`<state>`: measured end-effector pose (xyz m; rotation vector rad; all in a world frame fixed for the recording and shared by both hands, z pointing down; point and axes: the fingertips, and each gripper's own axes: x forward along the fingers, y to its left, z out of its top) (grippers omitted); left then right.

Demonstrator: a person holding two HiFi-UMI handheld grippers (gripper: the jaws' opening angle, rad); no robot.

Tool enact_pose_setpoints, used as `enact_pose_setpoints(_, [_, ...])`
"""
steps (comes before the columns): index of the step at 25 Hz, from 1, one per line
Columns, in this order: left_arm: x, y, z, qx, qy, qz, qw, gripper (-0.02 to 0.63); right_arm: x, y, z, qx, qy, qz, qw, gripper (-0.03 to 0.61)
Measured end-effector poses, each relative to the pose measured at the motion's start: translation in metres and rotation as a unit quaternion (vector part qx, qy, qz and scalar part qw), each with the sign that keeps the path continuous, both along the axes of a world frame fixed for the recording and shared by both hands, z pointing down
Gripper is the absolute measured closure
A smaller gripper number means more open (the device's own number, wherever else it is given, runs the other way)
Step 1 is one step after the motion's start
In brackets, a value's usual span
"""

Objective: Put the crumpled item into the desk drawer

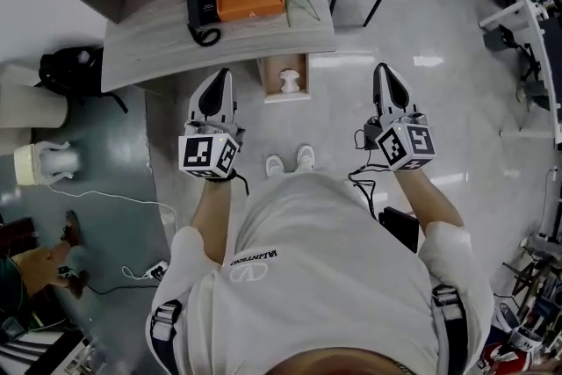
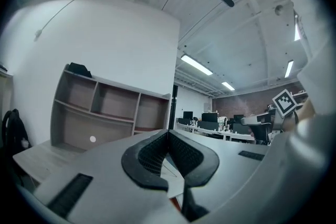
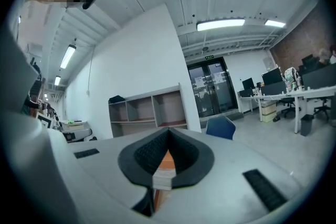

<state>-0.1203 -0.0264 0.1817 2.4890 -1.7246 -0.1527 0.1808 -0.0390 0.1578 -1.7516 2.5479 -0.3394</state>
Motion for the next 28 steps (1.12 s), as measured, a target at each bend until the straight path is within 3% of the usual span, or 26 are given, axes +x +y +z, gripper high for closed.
enact_pose_setpoints(12, [0.014,0.005,-0.025,0.033,-0.009,-0.001,0.9994,0.611,0.024,0.005,-0.013,0.010,-0.014,0.017,1.000,0.581])
enact_pose_setpoints(28, [0.014,0.002,-0.022,0.030,-0.006,-0.004,0.9995,0.611,0.022,-0.002,-0.012,0.008,-0.021,0.014,1.000,0.581])
